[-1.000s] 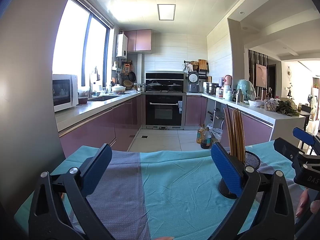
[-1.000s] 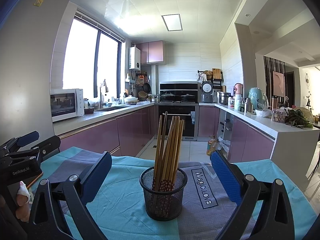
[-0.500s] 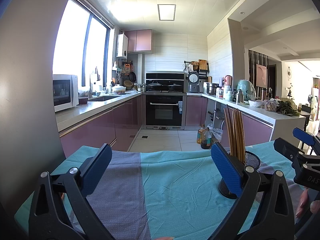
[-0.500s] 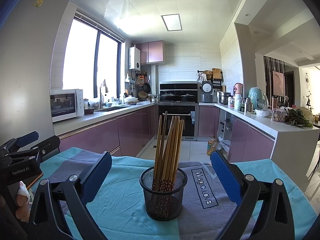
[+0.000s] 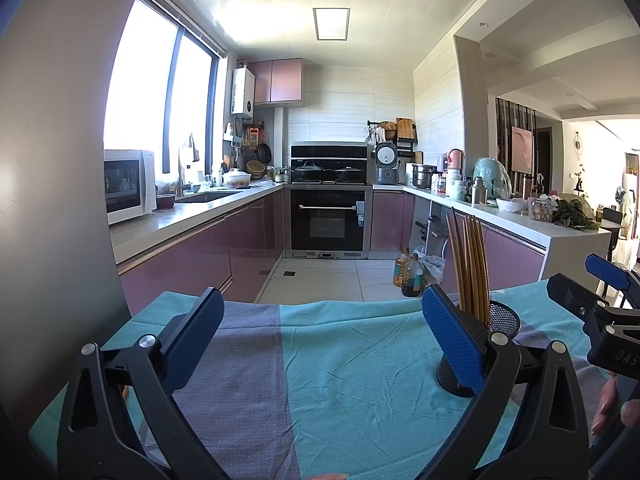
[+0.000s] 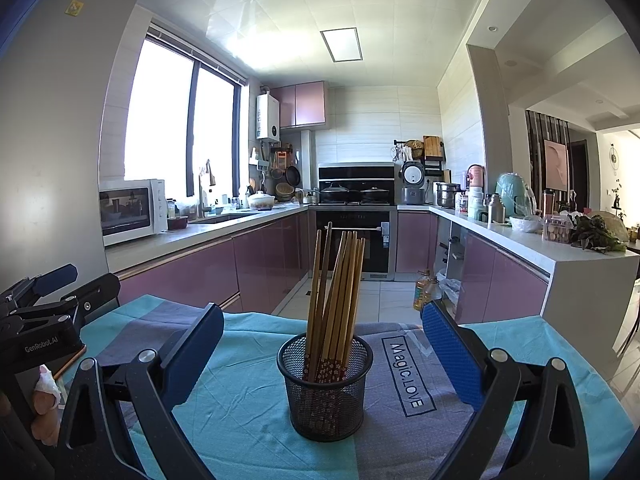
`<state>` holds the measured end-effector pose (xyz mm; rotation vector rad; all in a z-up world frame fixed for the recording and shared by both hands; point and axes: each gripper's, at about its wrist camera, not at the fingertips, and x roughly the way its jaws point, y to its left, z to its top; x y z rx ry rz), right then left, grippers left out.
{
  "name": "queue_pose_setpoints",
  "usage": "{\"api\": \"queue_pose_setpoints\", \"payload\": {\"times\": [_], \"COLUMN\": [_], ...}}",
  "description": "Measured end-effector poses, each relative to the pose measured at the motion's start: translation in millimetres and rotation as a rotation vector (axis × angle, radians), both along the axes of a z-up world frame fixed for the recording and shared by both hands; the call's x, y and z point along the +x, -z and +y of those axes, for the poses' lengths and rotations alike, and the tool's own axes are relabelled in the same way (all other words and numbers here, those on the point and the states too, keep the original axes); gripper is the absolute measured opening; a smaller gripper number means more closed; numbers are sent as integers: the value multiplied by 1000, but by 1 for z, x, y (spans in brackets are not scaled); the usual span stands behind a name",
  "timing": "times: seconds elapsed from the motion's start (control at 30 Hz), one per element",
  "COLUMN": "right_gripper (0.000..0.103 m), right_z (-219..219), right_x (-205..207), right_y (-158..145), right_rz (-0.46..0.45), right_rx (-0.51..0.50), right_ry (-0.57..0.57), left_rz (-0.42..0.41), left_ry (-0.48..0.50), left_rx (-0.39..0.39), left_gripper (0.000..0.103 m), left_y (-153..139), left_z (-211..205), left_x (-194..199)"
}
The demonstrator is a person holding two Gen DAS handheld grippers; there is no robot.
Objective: Organize utensils
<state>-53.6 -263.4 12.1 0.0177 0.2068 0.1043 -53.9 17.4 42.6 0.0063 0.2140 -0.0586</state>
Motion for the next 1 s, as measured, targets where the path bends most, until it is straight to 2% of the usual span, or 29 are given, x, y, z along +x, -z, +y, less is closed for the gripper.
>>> {"api": "queue_pose_setpoints", "payload": {"times": [1.0], "right_gripper": [96], "right_z": [2], "right_x": [-1], "right_y": [-2], "right_rz": [-2], "right_rx": [6], "right_ry": [2], "left_rz": [1], "left_ry": [0], "left_rx": [0], "left_gripper": [97], "left_y": [0], "left_z": [0], "left_x": [0]}}
